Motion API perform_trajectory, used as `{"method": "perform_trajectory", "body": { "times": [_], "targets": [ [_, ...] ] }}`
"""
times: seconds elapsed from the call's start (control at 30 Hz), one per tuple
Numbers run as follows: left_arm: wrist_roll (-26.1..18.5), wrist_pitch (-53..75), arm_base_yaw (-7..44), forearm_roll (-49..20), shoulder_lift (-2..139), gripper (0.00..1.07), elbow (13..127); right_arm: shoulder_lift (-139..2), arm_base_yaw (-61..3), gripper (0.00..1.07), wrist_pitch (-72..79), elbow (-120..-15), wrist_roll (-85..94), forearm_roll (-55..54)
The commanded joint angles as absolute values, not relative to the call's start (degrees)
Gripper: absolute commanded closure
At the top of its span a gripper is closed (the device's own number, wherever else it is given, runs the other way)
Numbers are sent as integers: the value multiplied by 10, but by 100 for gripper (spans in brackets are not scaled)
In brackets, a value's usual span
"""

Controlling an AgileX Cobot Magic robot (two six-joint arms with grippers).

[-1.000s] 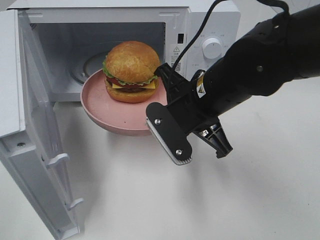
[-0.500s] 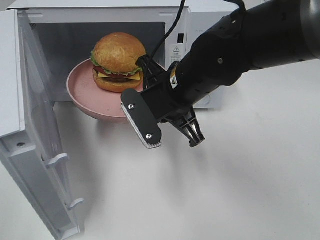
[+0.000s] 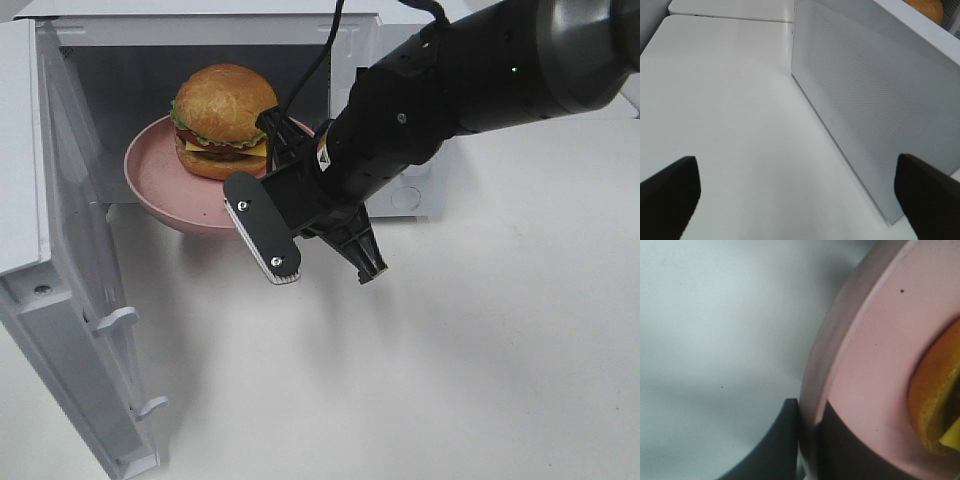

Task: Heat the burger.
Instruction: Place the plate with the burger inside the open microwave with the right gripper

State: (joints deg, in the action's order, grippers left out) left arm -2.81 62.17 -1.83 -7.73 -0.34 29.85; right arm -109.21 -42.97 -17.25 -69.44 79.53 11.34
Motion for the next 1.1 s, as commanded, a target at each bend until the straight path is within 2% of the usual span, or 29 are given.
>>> {"method": "perform_trajectory", "body": {
  "times": [0.03,0.57,1.1],
  "targets": [
    [-29,614,-19,-79,-14,9,296,-1100,-430,107,-151,-721,789,120],
    [-29,614,-19,-79,-14,9,296,-1155,-428,107,-162,-804,670,194],
    [-29,614,-19,-79,-14,9,296,-1211,-428,107,-191,-897,629,210]
  ]
}}
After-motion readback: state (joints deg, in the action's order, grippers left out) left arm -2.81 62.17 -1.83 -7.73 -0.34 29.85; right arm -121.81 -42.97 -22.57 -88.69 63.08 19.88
